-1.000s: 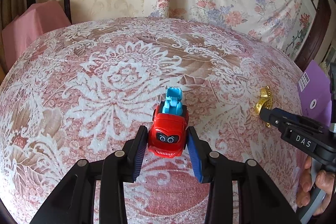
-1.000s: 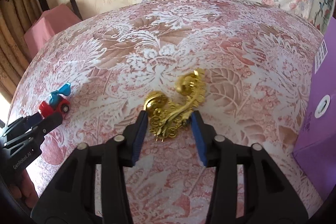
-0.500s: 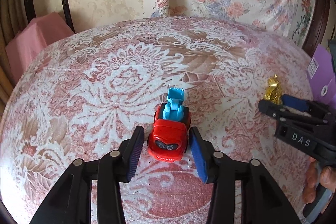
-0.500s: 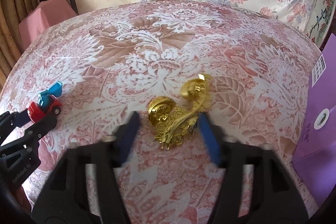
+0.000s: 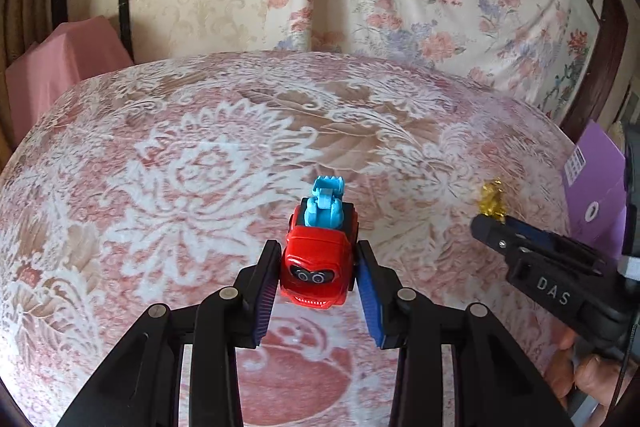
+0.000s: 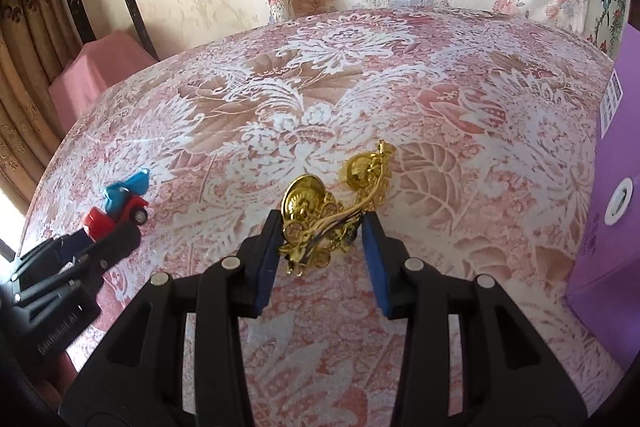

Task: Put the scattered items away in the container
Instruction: 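Lift the toy truck and gold ornament off the bed cover, then carry the toy truck and gold ornament over the purple box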

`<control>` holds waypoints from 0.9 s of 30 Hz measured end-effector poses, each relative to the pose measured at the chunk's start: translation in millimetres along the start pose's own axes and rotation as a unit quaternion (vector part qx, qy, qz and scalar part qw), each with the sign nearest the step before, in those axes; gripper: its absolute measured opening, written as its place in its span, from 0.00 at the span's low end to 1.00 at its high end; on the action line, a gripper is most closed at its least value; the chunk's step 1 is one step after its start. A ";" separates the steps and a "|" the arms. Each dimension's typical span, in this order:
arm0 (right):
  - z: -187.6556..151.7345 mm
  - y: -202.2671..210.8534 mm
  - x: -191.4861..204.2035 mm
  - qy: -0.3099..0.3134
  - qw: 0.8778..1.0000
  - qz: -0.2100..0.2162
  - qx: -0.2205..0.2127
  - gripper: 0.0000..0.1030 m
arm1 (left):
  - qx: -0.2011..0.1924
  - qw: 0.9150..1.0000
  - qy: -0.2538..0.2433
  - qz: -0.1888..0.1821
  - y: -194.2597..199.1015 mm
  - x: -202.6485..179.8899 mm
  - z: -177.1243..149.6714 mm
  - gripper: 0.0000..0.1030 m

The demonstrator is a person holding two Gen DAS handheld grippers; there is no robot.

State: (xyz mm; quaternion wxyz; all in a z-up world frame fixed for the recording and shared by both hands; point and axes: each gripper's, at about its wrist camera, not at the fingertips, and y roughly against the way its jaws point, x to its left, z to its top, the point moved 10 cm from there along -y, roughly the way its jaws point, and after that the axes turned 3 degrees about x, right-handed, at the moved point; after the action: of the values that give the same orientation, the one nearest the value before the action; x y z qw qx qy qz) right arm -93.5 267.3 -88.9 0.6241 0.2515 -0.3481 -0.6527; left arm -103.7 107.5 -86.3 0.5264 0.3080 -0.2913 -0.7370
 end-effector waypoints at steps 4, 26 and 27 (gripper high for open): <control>0.7 1.4 -0.3 0.000 1.000 -0.006 -0.004 0.41 | -0.001 1.000 0.008 -0.005 0.4 1.5 -0.1 0.37; 6.0 28.5 5.5 0.015 1.000 -0.005 -0.026 0.41 | -0.006 1.000 -0.005 0.018 6.6 0.3 2.0 0.37; 7.3 32.5 5.3 0.014 0.999 -0.004 -0.029 0.41 | -0.009 1.000 -0.005 0.019 9.6 -0.4 4.6 0.37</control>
State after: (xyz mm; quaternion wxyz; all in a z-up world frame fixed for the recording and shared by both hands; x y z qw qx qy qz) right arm -78.7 263.8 -58.8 0.6334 0.2440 -0.3194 -0.6613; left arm -101.4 105.7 -76.0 0.5416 0.2941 -0.2934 -0.7308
